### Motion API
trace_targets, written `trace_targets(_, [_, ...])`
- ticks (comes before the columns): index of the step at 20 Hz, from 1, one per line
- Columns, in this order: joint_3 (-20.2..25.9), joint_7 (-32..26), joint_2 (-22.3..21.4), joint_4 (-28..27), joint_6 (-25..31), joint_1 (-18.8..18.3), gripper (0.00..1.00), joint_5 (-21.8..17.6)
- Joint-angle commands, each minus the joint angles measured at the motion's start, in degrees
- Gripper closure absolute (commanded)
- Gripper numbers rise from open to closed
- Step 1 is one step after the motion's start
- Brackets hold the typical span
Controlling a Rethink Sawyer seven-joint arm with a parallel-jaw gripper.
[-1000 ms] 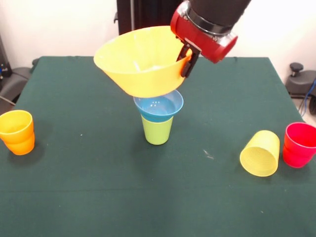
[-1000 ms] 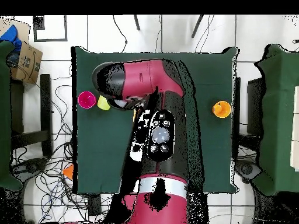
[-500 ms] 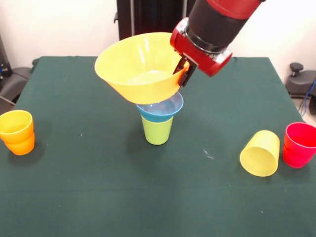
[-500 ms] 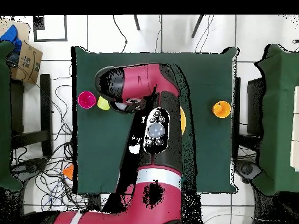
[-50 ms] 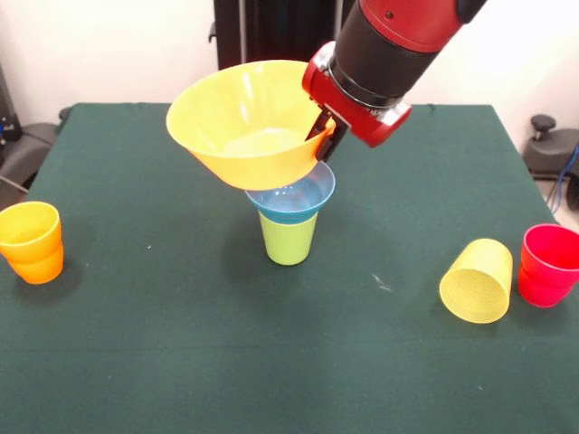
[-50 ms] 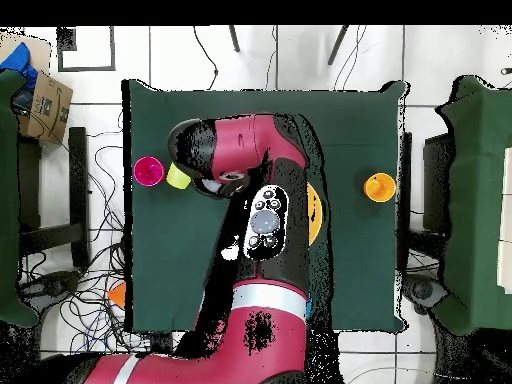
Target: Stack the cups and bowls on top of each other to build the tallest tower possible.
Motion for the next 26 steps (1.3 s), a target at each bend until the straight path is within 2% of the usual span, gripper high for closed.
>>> trace_targets(1, [1.64,2.63,-0.17,-0.06,-0.91,1.37,1.00,-0.95])
trace_targets(9, [1.15,3.72,0.19,-2.01,1.05,1.67,1.00,0.47])
trace_targets(26, [-0.67,6.29,-0.26,-3.36,-1.85,2.57,1.00,2.16])
